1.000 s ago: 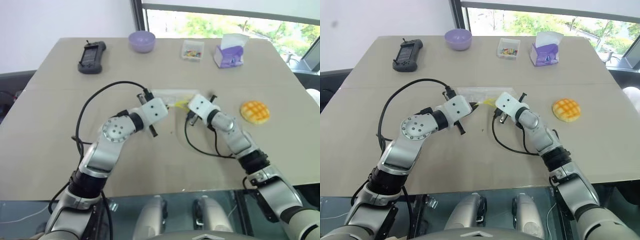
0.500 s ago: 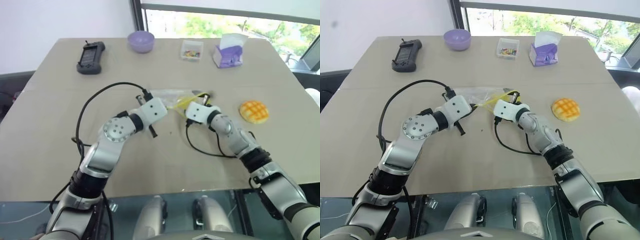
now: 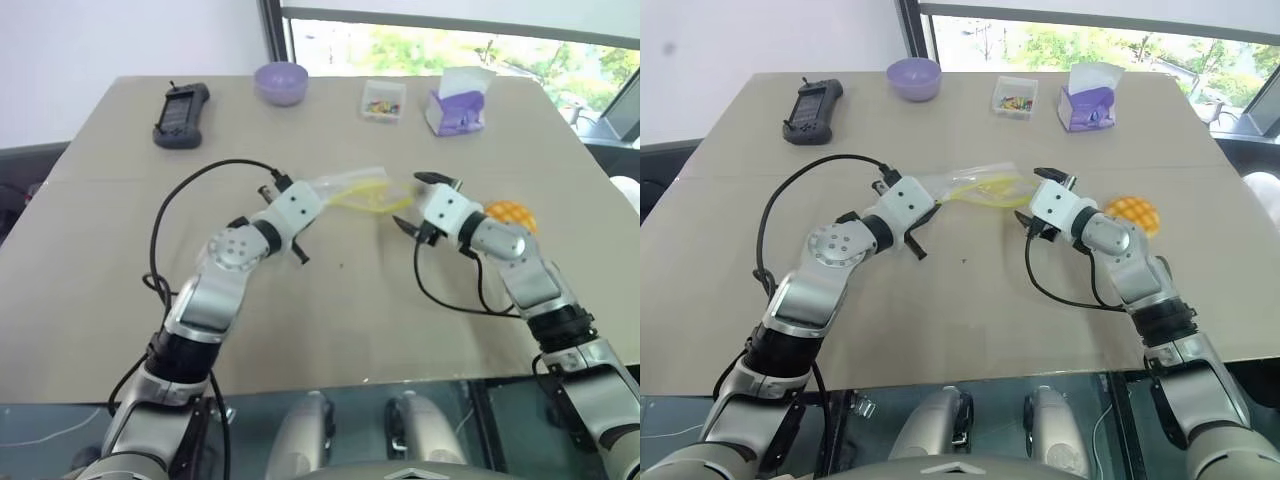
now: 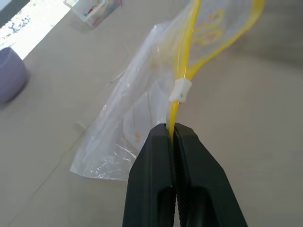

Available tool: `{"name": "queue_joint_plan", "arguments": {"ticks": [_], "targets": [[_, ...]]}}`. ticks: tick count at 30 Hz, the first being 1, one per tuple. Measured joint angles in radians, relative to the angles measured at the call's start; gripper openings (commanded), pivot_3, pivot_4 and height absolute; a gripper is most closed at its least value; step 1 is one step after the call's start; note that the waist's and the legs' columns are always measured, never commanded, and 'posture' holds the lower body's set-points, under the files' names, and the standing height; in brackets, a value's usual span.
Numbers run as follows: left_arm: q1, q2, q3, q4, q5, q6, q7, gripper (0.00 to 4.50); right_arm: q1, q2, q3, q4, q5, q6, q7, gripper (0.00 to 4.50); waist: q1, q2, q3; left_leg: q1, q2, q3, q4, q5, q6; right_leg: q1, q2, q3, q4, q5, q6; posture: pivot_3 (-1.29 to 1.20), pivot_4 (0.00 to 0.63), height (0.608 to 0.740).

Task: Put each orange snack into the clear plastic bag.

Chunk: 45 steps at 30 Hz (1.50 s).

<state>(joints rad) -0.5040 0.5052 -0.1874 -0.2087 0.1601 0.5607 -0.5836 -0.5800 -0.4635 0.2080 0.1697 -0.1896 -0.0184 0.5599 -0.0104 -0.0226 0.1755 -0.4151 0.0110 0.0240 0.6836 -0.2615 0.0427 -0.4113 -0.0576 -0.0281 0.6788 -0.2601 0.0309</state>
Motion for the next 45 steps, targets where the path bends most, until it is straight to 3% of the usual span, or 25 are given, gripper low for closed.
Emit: {"name": "queue_joint_plan", "arguments": {"ticks": [9,14,23,37,38,41,45], "targets": [[-0.004,0.003,0.023,0.012,-0.008,0.000,0.000,0.00,0.034,-0.010,-0.260,0.139,0.096,0.302,-0.156,4.45,0.008,0.000,0.000,0.000,-0.001,0.000,0.000,0.001,-0.002,0.000,-0.003,0.000,0.000,0.000,0.000,0.00,0.150,0.740],[-0.009,0.005,0.022,0.016,-0.008,0.000,-0.002,0.00,0.033,0.005,-0.328,0.179,0.145,0.393,-0.221,4.45,-0.001,0.000,0.000,0.000,-0.001,0.001,0.000,0.001,-0.002,0.000,-0.004,0.000,0.000,0.000,0.000,0.00,0.150,0.740],[-0.012,0.016,0.032,0.016,-0.011,0.001,-0.002,0.00,0.144,0.063,-0.426,-0.020,0.212,0.517,-0.351,4.45,0.005,0.000,0.000,0.000,-0.002,0.000,0.000,0.000,0.000,0.000,-0.004,0.000,0.000,0.000,0.000,0.00,0.150,0.740],[-0.028,0.017,0.032,0.025,-0.034,-0.007,-0.002,0.00,0.288,0.139,-0.462,-0.300,0.270,0.701,-0.458,4.45,0.004,0.000,0.000,0.000,-0.002,0.000,0.000,-0.001,0.002,0.000,-0.002,0.000,0.000,0.000,0.000,0.00,0.150,0.740],[-0.030,0.017,0.032,0.026,-0.035,-0.008,-0.002,0.00,0.288,0.139,-0.462,-0.300,0.272,0.705,-0.461,3.91,0.004,0.000,0.000,0.000,-0.002,0.000,0.000,-0.001,0.002,0.000,-0.002,0.000,0.000,0.000,0.000,0.00,0.150,0.740],[-0.035,0.016,0.032,0.027,-0.041,-0.010,-0.002,0.00,0.288,0.139,-0.462,-0.275,0.271,0.690,-0.472,3.02,0.005,0.000,0.000,0.000,-0.002,0.000,0.000,-0.001,0.002,0.000,-0.001,0.000,0.000,0.000,0.000,0.00,0.150,0.740],[-0.037,0.014,0.031,0.027,-0.046,-0.018,-0.002,0.00,0.288,0.128,-0.461,-0.241,0.270,0.645,-0.470,1.30,0.005,0.000,0.000,0.000,-0.002,0.000,0.000,-0.001,0.002,0.001,-0.001,0.000,0.000,0.000,0.000,0.00,0.150,0.740]]}}
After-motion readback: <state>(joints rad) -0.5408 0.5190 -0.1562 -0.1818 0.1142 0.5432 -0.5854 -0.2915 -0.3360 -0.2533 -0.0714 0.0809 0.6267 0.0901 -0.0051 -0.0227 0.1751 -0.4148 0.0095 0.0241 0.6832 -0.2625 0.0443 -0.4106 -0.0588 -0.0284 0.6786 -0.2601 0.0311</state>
